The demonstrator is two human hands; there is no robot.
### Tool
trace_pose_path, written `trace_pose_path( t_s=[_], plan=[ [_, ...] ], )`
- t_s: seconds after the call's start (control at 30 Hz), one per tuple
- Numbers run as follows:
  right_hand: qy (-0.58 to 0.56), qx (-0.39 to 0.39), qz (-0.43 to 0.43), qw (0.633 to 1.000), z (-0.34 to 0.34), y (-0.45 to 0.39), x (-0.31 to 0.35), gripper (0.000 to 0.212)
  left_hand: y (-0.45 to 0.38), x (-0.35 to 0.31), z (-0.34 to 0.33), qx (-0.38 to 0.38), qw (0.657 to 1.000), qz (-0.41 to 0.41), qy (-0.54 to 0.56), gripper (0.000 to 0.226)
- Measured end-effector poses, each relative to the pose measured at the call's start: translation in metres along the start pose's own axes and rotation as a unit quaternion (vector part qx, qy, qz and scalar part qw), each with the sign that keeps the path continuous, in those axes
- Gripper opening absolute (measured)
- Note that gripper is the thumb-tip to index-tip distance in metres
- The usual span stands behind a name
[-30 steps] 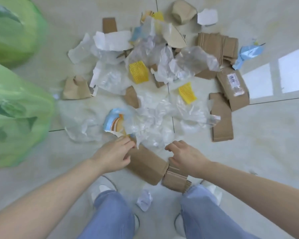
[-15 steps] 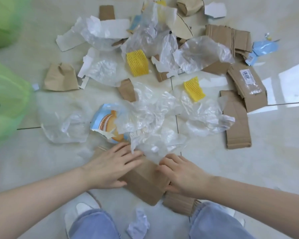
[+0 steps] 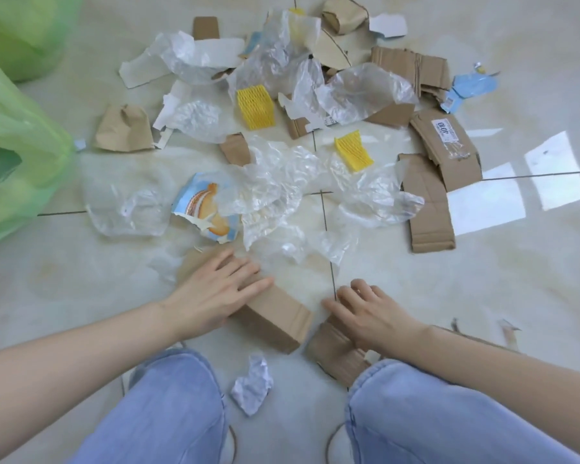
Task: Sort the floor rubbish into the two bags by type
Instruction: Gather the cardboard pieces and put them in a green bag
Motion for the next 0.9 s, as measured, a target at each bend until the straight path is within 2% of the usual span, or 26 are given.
trace_pose_path(
  t_s=[0.13,0.27,0.4,0.57,0.63,0.77,0.9],
  plan=[
    [-0.018,0.044,-0.077,0.996,0.0,0.009,-0.016,0.067,0.006,-0.01,0.005,-0.024,0.999,0.021,0.03,0.089],
    [-0.053,0.035,-0.176,0.982,0.005,0.009,-0.035,0.069,-0.003,-0.014,0.003,0.047,0.992,0.062,0.098,0.093],
    [-0.084,0.036,-0.233,0.968,0.008,0.014,-0.045,0.053,-0.018,-0.027,0.0,0.109,0.966,0.105,0.211,0.103],
    [-0.218,0.0,-0.298,0.93,0.008,0.029,-0.06,0.041,-0.024,-0.044,-0.003,0.153,0.935,0.121,0.296,0.102],
    [-0.283,-0.014,-0.328,0.901,0.005,0.039,-0.065,0.043,-0.02,-0.054,-0.006,0.183,0.937,0.089,0.284,0.106],
    [-0.321,-0.017,-0.37,0.872,-0.005,0.059,-0.07,0.046,-0.01,-0.07,-0.017,0.229,0.955,0.01,0.189,0.12],
    [-0.398,-0.022,-0.452,0.798,-0.021,0.074,-0.081,0.047,-0.01,-0.073,-0.027,0.226,0.967,-0.015,0.118,0.117]
  ],
)
Point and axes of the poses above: each hand's wrist, its own y-axis away from the middle knuckle, its own z-axis out of the back of the hand, x = y × z, the point moved 5 cm from there along -y, towards the middle knuckle, and after that the axes turned 1 degree about -x, right-handed, at the moved point
